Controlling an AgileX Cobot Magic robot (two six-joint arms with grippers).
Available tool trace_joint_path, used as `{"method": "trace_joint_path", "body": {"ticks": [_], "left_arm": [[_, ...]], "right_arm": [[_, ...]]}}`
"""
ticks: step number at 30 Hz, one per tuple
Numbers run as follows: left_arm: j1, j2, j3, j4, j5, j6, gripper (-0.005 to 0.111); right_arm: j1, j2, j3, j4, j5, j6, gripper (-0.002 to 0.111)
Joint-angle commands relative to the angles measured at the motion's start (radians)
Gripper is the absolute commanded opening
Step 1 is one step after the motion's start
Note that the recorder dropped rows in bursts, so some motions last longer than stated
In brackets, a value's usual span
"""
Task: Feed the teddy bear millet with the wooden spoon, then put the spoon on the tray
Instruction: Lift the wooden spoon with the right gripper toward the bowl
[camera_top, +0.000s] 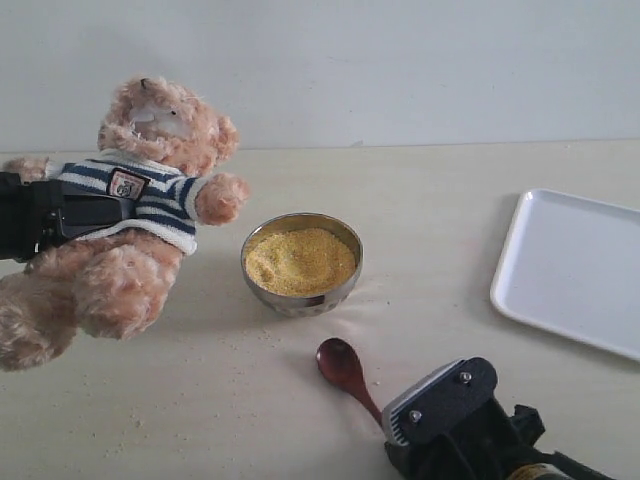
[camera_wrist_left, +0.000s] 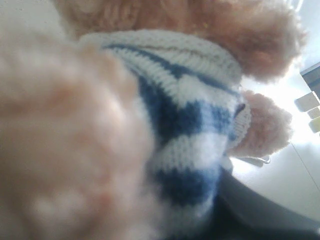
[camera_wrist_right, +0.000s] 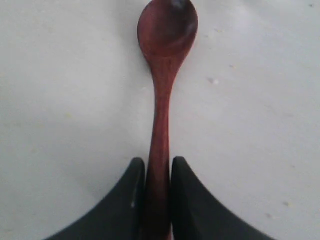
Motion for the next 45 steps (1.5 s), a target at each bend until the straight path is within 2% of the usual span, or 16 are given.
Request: {"method": "trace_joint_path", "body": {"ticks": [1,7,12,15,18,20,23,28,30,32,37,40,45], "left_arm": [[0.000,-0.014,0.006,-0.008,0.022,0.004,0.005],[0.000,-0.014,0.006,-0.008,0.022,0.004,0.005],[0.000,-0.014,0.006,-0.008,0.022,0.004,0.005],[0.000,-0.014,0.006,-0.008,0.020,0.004,0.005],[0.000,-0.014,0.006,-0.008,0.020,0.004,0.005],[0.000,-0.014,0.006,-0.008,0.020,0.004,0.005],[0.000,-0.014,0.006,-0.008,0.020,0.004,0.005],[0.000,-0.014,0.006,-0.008,0.022,0.004,0.005],[0.000,-0.014,0.006,-0.008,0.022,0.004,0.005],[0.000,-0.014,0.006,-0.008,0.022,0.004,0.005],[0.000,-0.010,0.006,-0.005,0.018,0.004,0.005],[0.000,-0.001,0.006,0.010,0.024,0.004,0.005],[0.000,0.037,0.006,0.008,0.023,0.004,0.005]], "right_arm": [[0.001,-0.139,0.002,0.240,0.022,-0.203,0.000],[0.001,-0.505,0.002,0.254,0.301,-0.375,0.000],[-0.016,-0.810,-0.042,0.363,0.383,-0.629,0.000],[-0.084,-0.980,-0.130,0.601,0.347,-0.955,0.000],[-0.200,-1.039,-0.264,0.890,0.177,-1.439,0.000],[-0.286,-1.022,-0.346,0.960,0.081,-1.739,0.000],[-0.417,-0.961,-0.438,0.965,0.117,-2.064,0.000],[-0.636,-0.810,-0.475,0.978,0.288,-2.093,0.000],[-0.693,-0.743,-0.475,1.000,0.355,-2.093,0.000],[-0.705,-0.700,-0.475,1.045,0.421,-2.093,0.000],[-0.705,-0.685,-0.443,1.096,0.811,-2.047,0.000],[-0.707,-0.685,-0.413,1.072,0.910,-1.929,0.000],[-0.707,-0.685,-0.388,1.022,1.134,-1.858,0.000]]}}
